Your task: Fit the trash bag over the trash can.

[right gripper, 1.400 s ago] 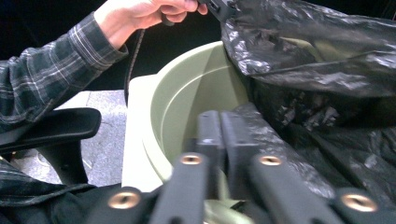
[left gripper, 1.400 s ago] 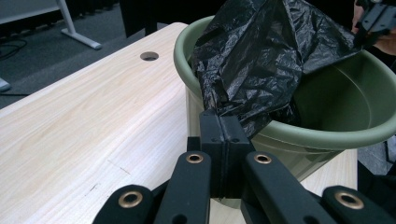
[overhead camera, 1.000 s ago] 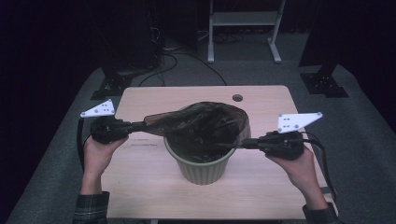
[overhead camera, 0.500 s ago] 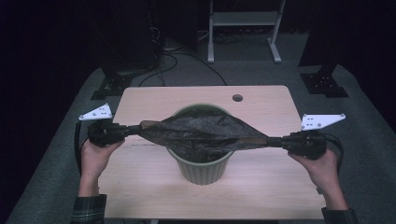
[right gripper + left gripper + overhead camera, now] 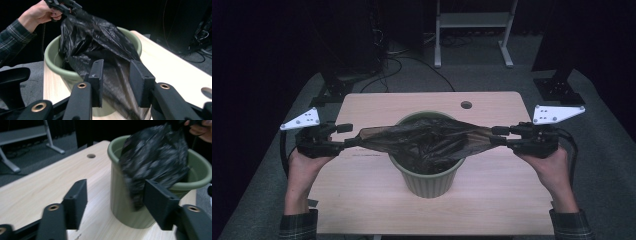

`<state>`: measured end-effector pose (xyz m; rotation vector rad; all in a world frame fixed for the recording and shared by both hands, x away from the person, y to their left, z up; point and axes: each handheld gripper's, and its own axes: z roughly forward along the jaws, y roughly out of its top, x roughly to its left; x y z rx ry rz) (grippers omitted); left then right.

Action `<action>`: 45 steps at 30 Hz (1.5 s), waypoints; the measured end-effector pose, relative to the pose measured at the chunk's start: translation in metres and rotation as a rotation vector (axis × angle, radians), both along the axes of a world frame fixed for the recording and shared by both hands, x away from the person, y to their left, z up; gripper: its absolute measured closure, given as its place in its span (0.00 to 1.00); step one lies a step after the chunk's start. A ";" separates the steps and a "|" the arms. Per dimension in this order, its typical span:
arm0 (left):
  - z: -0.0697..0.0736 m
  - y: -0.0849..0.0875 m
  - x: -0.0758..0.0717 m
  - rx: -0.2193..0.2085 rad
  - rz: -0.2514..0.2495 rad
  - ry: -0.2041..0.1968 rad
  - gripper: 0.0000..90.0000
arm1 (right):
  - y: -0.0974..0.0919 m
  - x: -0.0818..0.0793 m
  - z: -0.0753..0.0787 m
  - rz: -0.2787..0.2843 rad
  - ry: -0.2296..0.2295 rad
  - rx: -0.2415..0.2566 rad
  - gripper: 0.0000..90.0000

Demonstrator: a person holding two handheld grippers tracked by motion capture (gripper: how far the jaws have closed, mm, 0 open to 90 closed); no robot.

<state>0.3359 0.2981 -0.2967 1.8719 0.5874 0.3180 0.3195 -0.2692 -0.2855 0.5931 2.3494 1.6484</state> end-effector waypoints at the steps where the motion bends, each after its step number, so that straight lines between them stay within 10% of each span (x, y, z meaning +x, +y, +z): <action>1: 0.004 0.000 -0.001 -0.001 0.004 -0.012 0.34 | 0.002 0.001 0.002 -0.002 -0.007 0.003 0.69; 18: 0.025 -0.062 0.023 0.064 -0.094 -0.063 0.29 | 0.035 0.034 0.008 0.021 -0.007 -0.020 0.66; 27: 0.016 -0.077 0.031 0.100 -0.125 -0.034 0.57 | 0.047 0.048 -0.002 0.022 0.021 -0.048 0.69; 35: 0.013 -0.076 0.037 0.087 -0.139 -0.015 1.00 | 0.048 0.055 -0.007 0.021 0.016 -0.063 1.00; 45: 0.014 -0.077 0.050 0.071 -0.091 -0.029 1.00 | 0.042 0.068 -0.007 -0.028 0.014 -0.018 1.00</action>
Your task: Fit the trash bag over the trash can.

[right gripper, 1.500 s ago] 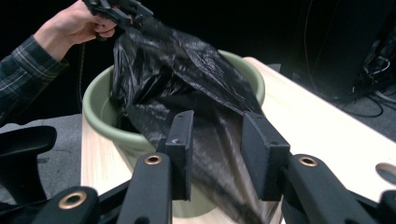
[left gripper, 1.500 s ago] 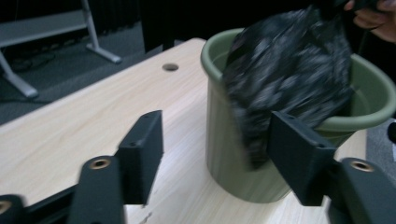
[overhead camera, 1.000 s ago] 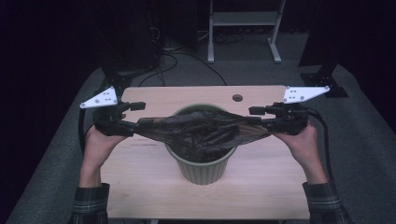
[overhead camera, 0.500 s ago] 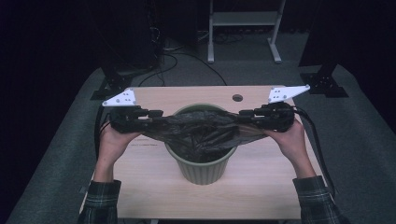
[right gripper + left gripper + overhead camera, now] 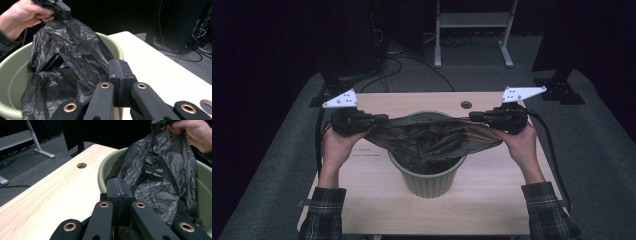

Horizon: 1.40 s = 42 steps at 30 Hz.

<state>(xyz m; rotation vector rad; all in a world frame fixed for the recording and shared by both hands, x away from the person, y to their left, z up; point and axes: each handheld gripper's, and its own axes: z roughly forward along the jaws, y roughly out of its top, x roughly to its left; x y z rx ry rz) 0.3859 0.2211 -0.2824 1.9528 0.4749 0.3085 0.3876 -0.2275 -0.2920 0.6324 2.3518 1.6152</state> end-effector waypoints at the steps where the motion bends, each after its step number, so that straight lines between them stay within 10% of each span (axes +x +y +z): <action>1: 0.000 0.000 0.004 -0.006 0.008 -0.002 1.00 | -0.002 0.003 0.001 -0.018 -0.008 0.008 1.00; 11: -0.004 -0.007 0.027 0.008 0.074 -0.025 1.00 | -0.003 0.029 -0.005 -0.079 0.017 0.022 1.00; 33: -0.053 -0.016 0.052 0.150 0.148 0.085 1.00 | 0.019 0.066 -0.069 -0.153 0.174 -0.125 1.00; 42: -0.044 -0.010 0.047 0.135 0.148 0.076 1.00 | -0.018 0.041 -0.017 -0.193 0.057 0.005 0.80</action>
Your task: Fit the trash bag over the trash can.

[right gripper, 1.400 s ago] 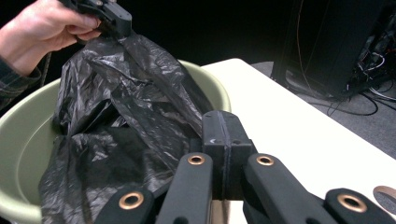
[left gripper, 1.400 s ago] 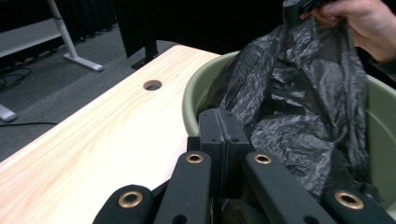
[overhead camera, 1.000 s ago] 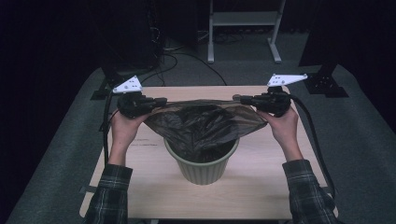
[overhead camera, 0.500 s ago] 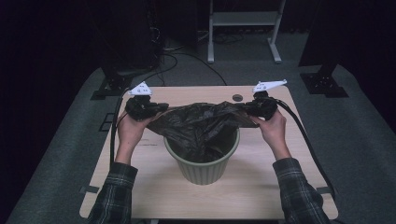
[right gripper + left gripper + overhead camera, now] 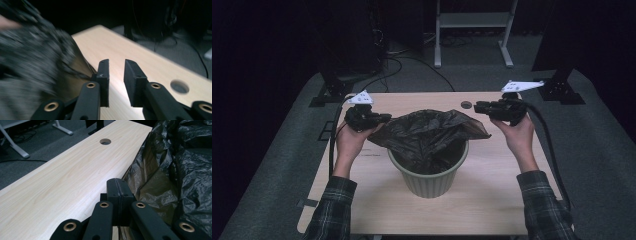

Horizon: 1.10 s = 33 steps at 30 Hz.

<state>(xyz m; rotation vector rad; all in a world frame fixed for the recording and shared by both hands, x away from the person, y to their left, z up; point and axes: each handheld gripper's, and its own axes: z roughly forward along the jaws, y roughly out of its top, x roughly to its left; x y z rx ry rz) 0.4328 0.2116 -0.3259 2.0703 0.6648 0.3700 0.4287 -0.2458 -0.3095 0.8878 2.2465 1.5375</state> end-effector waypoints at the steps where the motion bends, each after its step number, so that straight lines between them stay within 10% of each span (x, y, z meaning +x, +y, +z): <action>1: 0.000 0.001 -0.001 -0.002 0.000 -0.002 1.00 | -0.003 -0.004 0.005 0.008 -0.009 0.021 0.78; 8: 0.001 0.004 -0.003 -0.007 -0.003 0.007 1.00 | 0.003 -0.028 0.026 0.165 -0.043 0.099 0.62; 14: 0.000 0.007 -0.004 -0.014 -0.005 0.017 1.00 | 0.023 -0.032 0.015 0.243 -0.005 0.063 0.52; 16: 0.001 0.007 -0.005 -0.018 -0.007 0.017 1.00 | 0.026 -0.030 0.012 0.237 0.002 0.052 0.57; 17: 0.001 0.008 -0.005 -0.018 -0.010 0.017 1.00 | 0.029 -0.027 0.008 0.238 0.019 0.033 0.80; 20: 0.001 0.009 -0.005 -0.019 -0.008 0.025 1.00 | 0.029 -0.029 0.006 0.243 0.010 0.027 1.00; 33: -0.002 0.011 -0.006 -0.020 -0.007 0.051 1.00 | 0.016 -0.111 -0.009 0.354 -0.005 0.036 1.00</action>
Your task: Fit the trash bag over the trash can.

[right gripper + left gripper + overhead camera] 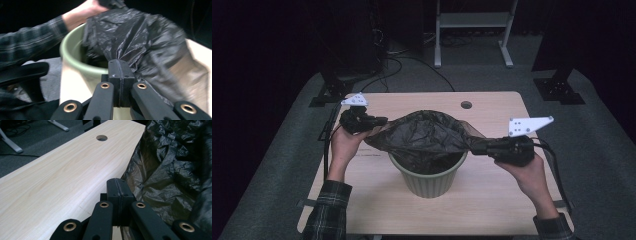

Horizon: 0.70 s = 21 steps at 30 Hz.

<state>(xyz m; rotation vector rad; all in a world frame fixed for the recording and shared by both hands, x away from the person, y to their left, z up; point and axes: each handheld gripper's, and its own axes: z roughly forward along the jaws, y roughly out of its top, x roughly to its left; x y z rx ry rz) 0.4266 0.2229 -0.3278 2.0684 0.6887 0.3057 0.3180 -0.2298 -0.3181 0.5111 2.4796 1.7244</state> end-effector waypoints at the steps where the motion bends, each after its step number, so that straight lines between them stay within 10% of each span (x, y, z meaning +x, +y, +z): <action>1: -0.001 0.000 0.000 0.002 0.001 0.005 1.00 | -0.001 -0.005 -0.003 0.008 0.002 0.003 1.00; 9: -0.003 -0.003 0.001 -0.004 -0.003 0.022 1.00 | 0.009 -0.031 -0.022 0.081 0.039 -0.021 1.00; 21: -0.009 0.000 0.002 -0.008 -0.016 0.060 1.00 | 0.055 -0.042 -0.070 0.162 0.117 -0.238 1.00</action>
